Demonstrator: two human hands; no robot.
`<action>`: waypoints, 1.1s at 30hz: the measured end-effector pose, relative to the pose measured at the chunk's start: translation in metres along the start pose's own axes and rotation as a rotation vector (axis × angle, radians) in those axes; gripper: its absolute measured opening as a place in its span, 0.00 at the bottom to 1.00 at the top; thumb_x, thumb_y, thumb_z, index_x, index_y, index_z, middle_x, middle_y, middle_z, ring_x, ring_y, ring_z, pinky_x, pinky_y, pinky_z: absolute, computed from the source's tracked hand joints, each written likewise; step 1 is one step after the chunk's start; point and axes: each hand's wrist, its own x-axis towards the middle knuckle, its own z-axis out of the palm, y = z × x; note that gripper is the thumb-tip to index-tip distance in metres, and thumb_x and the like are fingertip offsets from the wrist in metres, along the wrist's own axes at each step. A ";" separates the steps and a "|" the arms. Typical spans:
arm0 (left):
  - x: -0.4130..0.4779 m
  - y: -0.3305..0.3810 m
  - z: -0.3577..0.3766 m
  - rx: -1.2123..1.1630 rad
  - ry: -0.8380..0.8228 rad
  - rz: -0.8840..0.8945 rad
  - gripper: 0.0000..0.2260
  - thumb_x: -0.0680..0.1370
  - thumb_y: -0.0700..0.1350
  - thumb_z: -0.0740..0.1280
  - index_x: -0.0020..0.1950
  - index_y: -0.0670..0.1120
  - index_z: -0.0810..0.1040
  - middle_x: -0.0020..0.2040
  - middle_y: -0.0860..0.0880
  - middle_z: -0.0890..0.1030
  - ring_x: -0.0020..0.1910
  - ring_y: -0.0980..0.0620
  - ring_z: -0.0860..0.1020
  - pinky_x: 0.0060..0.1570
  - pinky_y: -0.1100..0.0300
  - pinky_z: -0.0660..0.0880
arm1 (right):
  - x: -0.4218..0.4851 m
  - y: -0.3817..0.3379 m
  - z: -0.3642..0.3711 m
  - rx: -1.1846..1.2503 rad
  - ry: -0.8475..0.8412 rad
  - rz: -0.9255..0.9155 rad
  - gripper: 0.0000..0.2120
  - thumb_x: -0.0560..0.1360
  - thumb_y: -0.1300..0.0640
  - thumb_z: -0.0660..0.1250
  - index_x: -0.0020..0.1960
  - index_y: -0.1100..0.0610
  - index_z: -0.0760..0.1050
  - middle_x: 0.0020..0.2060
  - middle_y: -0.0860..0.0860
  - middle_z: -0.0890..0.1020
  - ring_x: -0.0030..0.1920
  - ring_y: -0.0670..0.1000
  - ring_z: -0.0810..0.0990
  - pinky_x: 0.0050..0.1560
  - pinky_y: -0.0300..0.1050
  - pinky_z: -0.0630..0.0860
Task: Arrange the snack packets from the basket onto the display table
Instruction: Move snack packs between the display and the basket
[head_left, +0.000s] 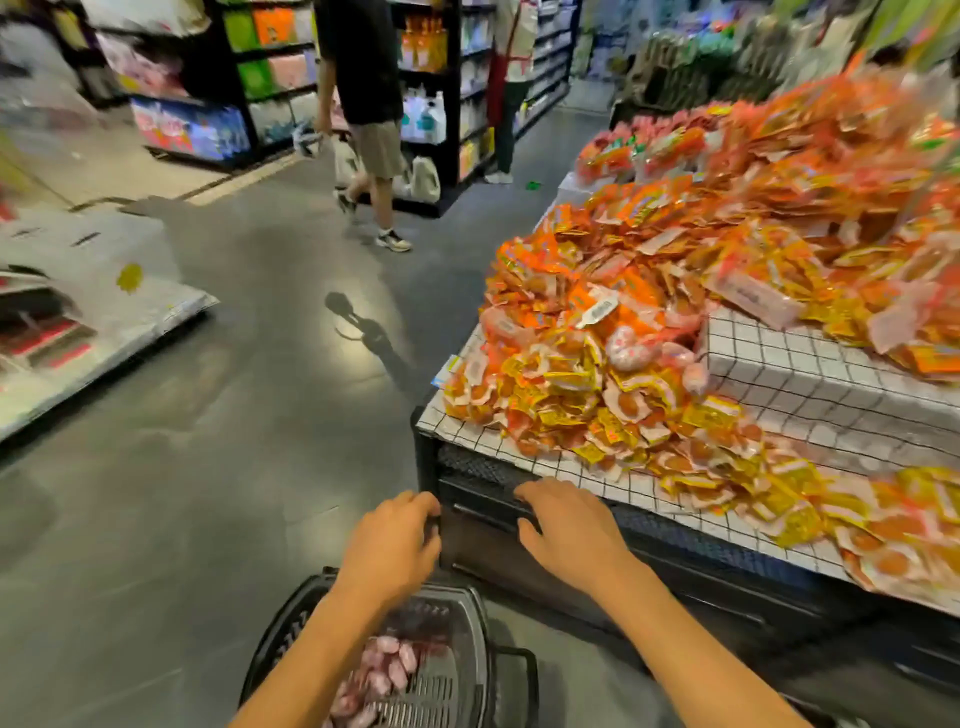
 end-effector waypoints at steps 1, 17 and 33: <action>0.005 0.012 0.001 -0.015 -0.004 0.046 0.12 0.78 0.51 0.61 0.61 0.54 0.74 0.56 0.52 0.79 0.54 0.47 0.78 0.51 0.50 0.76 | -0.011 0.012 -0.004 0.020 0.016 0.048 0.21 0.81 0.47 0.58 0.73 0.52 0.67 0.63 0.52 0.76 0.61 0.56 0.76 0.58 0.54 0.76; 0.101 0.223 0.054 -0.034 -0.039 0.407 0.11 0.79 0.50 0.64 0.61 0.53 0.75 0.57 0.55 0.80 0.56 0.53 0.78 0.49 0.57 0.75 | -0.119 0.217 -0.032 0.164 0.184 0.436 0.20 0.81 0.47 0.60 0.71 0.50 0.70 0.63 0.49 0.77 0.63 0.54 0.76 0.58 0.53 0.76; 0.228 0.281 0.072 0.061 0.198 0.180 0.28 0.74 0.50 0.71 0.72 0.49 0.67 0.67 0.43 0.71 0.65 0.40 0.71 0.58 0.47 0.74 | -0.029 0.344 -0.040 0.256 0.135 0.240 0.21 0.79 0.43 0.58 0.71 0.44 0.67 0.62 0.44 0.75 0.62 0.50 0.75 0.55 0.50 0.77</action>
